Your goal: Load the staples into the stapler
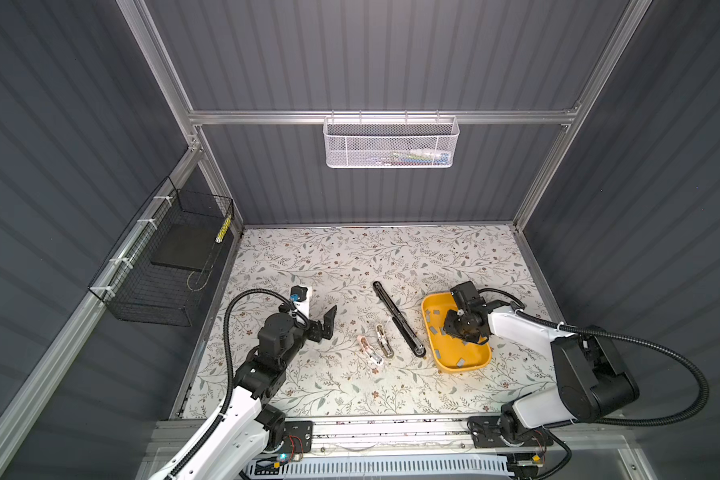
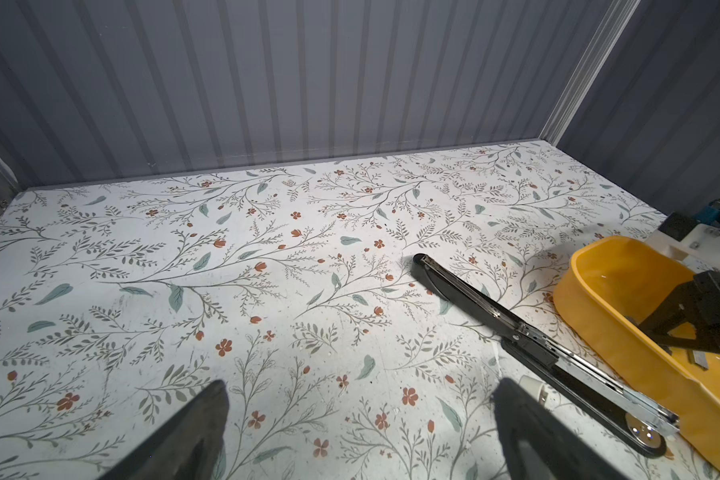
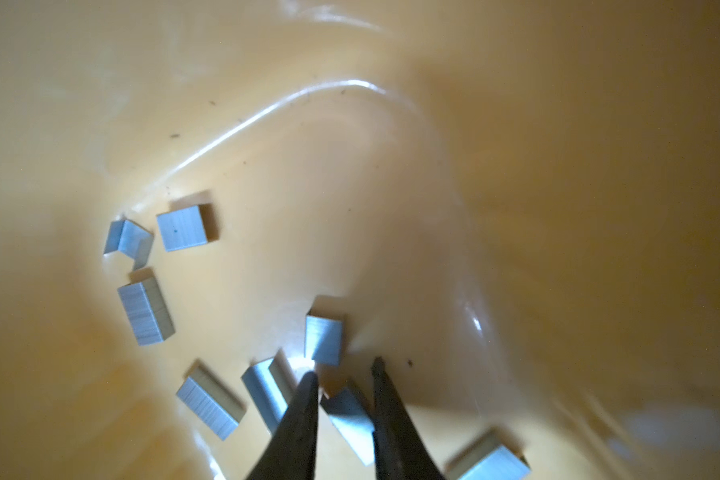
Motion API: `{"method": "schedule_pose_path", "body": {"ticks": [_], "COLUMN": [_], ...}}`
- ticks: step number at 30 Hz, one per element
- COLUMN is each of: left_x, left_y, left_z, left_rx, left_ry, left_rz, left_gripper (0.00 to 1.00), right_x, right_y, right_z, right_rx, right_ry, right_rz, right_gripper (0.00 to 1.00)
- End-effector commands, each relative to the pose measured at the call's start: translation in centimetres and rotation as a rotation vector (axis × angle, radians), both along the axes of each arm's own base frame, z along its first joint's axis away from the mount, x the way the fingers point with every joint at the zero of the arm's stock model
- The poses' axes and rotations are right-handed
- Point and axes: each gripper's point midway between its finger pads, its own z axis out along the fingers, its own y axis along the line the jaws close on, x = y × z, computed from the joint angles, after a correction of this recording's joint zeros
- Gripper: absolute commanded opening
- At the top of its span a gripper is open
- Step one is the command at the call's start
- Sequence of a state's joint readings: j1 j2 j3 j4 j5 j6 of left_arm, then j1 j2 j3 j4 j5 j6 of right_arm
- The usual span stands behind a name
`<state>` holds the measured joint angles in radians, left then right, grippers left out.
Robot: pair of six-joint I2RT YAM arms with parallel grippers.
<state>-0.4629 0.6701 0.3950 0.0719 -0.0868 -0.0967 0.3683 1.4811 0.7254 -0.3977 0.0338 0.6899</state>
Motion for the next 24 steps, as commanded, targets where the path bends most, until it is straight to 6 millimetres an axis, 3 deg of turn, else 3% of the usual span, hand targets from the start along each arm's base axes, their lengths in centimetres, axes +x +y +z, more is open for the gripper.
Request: {"method": "schedule_pose_path", "body": {"ticks": [1,8,16,24], "left_x": [-0.1,-0.2,-0.24,-0.2], "left_y": [0.08,0.18,0.27,0.27], "left_z": [-0.63,-0.55,-0.53,-0.49], "left_rx": [0.015,0.014,0.015,0.015], "left_ry": [0.012,0.006,0.006,0.005], "left_rz": [0.0,0.002,0.004,0.005], "left_gripper": [1.0,1.0,1.0,1.0], "right_x": [-1.91,-2.18,-2.54,-2.77], "right_y": [-0.65,-0.36,-0.98,-0.6], "right_z": [-0.87,-1.08,-1.38,-1.17], "right_rx": [-0.051,-0.098,-0.145,-0.13], "right_ry": [0.09,0.104,0.119,0.113], "right_rz": [-0.018,-0.008,-0.05,-0.051], "right_gripper": [0.26,0.25,0.17,0.21]}}
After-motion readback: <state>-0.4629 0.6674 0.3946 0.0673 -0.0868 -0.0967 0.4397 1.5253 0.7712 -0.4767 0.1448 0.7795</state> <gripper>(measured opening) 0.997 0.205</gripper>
